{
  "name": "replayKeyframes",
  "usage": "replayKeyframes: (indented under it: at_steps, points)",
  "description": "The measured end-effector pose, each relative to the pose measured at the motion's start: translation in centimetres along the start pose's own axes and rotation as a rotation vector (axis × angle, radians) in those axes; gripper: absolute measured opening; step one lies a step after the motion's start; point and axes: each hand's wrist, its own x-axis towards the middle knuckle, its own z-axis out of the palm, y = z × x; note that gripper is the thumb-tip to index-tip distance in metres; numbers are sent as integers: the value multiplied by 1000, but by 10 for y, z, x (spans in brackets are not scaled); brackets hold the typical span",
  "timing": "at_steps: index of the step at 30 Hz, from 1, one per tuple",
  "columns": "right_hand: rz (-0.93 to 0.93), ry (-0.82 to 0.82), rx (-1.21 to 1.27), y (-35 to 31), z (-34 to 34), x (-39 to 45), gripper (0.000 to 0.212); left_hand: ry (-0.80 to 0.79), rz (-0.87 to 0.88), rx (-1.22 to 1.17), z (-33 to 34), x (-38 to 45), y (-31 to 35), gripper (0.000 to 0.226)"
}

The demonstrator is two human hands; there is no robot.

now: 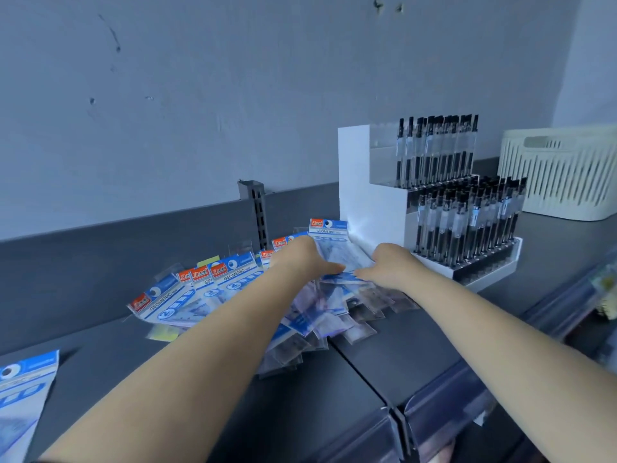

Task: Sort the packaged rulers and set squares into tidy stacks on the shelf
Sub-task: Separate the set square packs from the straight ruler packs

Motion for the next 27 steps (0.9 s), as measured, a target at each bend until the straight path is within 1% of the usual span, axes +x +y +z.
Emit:
replayKeyframes:
  at_steps: [2, 3, 4, 5, 6, 7, 8, 11, 13, 14, 17, 20, 22, 27]
  points:
    - [8, -57, 99, -3, -4, 0, 44, -35, -35, -46, -7, -2, -1, 56]
    - [-3, -80, 146, -4, -5, 1, 38, -46, -55, -51, -11, -4, -1, 53]
    - [-24, -85, 173, -5, -6, 1, 26, -57, -76, -51, -15, -6, -2, 50]
    - [-45, -67, 191, -7, -7, 2, 16, -67, -95, -54, -18, -8, -3, 47]
    - [-61, -34, 211, -7, -8, 4, 12, -77, -109, -70, -21, -10, -6, 45]
    - [-79, -6, 240, -8, -9, 5, 10, -75, -117, -99, -22, -13, -9, 44]
    - [-100, 15, 281, -8, -10, 4, 12, -61, -123, -143, -24, -15, -13, 43]
    - [-134, 14, 532, -15, -14, 0, 20, 64, -164, -353, -32, -33, -24, 25]
    - [-141, -14, 741, -25, -15, -11, 15, 156, -206, -499, -40, -51, -32, 14]
    - [-148, -26, 833, -32, -15, -18, 13, 198, -223, -572, -43, -60, -38, 12]
    - [-191, -87, 1083, -56, -10, -38, 21, 334, -284, -788, -52, -88, -63, 19]
    - [-260, -170, 1169, -84, 2, -60, 22, 483, -405, -973, -62, -124, -88, 24]
    - [-299, -238, 1197, -104, 12, -76, 24, 565, -466, -1049, -69, -151, -102, 26]
    - [-391, -417, 1218, -151, 35, -117, 27, 724, -525, -1051, -87, -215, -137, 25]
